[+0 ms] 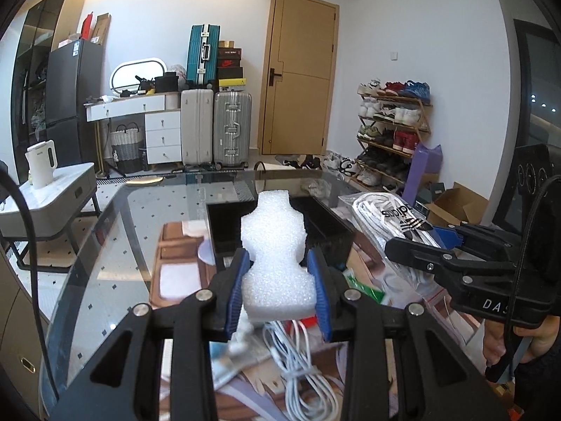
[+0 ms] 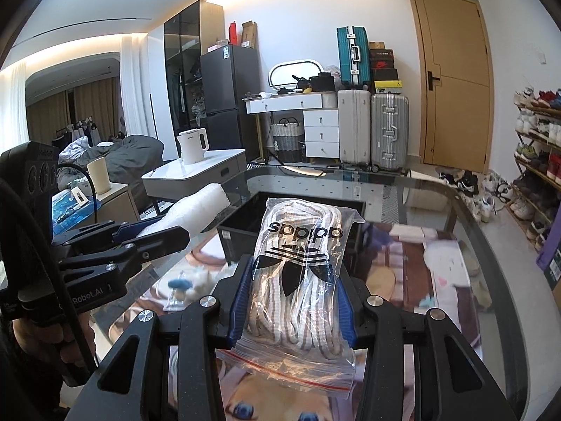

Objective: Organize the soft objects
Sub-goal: 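Lift and carry the foam and the adidas bag over the black box, then lower both held items into the black box and open both grippers, then withdraw both grippers from the box toward the remaining items, then grasp the white plush toy with the left gripper while the right gripper grasps the green packet, then lift and carry the plush toy and green packet over the black box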

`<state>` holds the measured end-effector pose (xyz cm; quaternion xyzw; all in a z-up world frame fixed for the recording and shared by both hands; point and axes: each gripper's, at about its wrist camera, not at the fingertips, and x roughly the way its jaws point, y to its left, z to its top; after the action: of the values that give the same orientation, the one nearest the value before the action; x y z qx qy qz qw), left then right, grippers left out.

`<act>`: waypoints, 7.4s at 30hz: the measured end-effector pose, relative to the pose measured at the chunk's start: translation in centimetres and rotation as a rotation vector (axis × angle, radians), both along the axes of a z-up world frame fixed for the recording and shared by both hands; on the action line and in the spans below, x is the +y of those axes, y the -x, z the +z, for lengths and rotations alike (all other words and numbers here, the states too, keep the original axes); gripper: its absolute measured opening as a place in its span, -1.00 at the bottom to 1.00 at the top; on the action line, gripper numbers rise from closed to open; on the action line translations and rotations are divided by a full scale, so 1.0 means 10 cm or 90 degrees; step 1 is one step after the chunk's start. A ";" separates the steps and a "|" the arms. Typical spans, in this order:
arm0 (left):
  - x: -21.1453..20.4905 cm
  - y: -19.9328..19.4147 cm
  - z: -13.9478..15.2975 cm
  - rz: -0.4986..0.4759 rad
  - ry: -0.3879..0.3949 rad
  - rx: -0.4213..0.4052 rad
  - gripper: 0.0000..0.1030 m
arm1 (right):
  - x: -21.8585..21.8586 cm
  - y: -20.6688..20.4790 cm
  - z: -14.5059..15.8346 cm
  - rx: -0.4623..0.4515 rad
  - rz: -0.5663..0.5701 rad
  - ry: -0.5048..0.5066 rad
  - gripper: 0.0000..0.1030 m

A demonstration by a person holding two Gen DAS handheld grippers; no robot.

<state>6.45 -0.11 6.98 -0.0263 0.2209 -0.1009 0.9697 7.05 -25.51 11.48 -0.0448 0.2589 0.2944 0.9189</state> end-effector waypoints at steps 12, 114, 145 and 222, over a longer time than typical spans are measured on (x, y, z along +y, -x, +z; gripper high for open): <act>0.08 -0.40 0.12 0.007 -0.010 -0.011 -0.36 | 0.12 -0.45 0.13 0.010 0.011 0.010 -0.18; 0.60 -0.15 -0.58 0.046 -0.036 0.129 1.00 | -0.19 -0.68 -0.36 0.111 -0.010 0.095 0.99; 0.41 -0.38 -0.75 0.010 -0.098 0.184 0.99 | -0.03 -0.78 -0.95 0.197 0.024 0.187 0.99; 0.57 0.08 -0.52 0.032 -0.040 0.129 -0.28 | -0.31 -0.64 -0.67 0.174 0.021 0.172 -0.52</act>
<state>5.70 5.61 1.76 -0.0116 0.3199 -0.0664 0.9451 13.45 -28.57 4.73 -0.1315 0.4175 0.2758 0.8558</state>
